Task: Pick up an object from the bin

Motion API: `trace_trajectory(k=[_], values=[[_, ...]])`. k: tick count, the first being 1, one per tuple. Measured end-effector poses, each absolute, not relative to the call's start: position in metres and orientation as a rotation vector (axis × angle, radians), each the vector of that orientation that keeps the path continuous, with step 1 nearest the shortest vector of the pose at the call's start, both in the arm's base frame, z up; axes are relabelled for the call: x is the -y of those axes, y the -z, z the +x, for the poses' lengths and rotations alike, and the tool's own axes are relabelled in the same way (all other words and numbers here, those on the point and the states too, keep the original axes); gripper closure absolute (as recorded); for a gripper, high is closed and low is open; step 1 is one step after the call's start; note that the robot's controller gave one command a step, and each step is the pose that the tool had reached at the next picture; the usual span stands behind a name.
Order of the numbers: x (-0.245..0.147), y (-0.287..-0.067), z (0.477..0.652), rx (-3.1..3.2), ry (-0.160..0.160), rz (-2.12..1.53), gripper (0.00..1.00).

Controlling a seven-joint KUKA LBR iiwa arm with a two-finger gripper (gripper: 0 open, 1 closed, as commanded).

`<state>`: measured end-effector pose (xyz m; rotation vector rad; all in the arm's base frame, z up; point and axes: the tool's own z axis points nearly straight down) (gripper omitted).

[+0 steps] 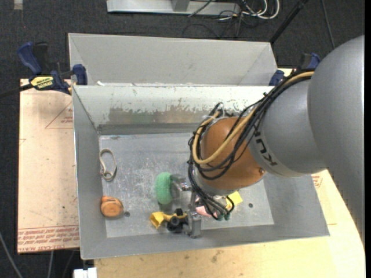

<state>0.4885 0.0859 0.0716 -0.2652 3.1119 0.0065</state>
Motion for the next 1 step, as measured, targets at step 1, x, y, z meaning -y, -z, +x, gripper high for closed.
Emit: trace_trajectory(k=[1], values=[[-0.0660, -0.0723, 0.4881, -3.106, -0.005, -0.330, 0.00]])
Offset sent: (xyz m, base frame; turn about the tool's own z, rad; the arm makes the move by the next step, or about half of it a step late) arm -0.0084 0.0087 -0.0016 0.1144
